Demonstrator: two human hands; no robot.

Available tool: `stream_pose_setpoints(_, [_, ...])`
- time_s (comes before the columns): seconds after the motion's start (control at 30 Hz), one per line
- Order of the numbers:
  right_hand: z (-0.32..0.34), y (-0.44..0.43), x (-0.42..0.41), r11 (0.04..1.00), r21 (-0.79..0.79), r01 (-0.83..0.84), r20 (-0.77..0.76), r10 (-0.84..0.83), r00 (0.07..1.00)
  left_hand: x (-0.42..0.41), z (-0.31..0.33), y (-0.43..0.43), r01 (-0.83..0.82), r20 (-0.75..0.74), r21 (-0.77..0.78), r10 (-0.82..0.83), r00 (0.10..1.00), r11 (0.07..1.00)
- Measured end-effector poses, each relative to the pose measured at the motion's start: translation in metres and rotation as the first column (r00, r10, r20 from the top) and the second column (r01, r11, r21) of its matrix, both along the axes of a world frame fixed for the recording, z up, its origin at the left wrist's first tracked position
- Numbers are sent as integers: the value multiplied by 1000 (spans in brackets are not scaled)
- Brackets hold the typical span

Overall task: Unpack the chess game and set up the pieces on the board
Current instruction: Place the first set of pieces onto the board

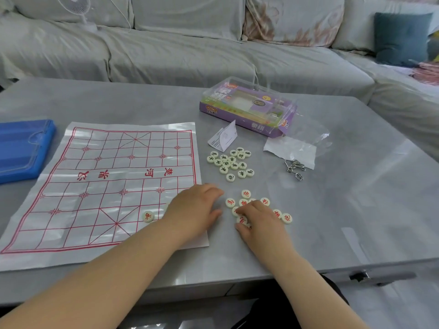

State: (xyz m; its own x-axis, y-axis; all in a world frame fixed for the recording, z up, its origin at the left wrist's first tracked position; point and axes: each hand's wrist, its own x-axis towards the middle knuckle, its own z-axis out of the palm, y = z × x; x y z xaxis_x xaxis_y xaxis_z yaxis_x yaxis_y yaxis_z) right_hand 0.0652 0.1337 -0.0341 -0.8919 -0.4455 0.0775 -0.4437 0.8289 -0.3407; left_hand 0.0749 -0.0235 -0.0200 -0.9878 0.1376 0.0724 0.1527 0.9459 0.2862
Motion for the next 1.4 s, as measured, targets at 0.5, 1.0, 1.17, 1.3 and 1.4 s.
stream_pose_setpoints(0.5, [-5,3,-2,994,20,-110,-66,111,992,2,-4,-4,7,-155,146,16,988,989])
stream_pose_setpoints(1.0, [8,-113,4,935,-141,-325,59,335,940,70,-14,-93,-495,-31,305,528,848,813])
stream_pose_setpoints(1.17, [9,-122,2,931,-117,-345,80,355,932,59,-19,-88,-439,-67,317,482,874,841])
stream_pose_setpoints(1.3, [15,-101,-2,951,-164,-261,65,275,959,56,-18,-88,-400,-45,315,435,900,861])
stream_pose_setpoints(1.4, [15,-63,-11,973,-182,-139,43,149,988,54,-13,-83,-369,-64,326,410,910,870])
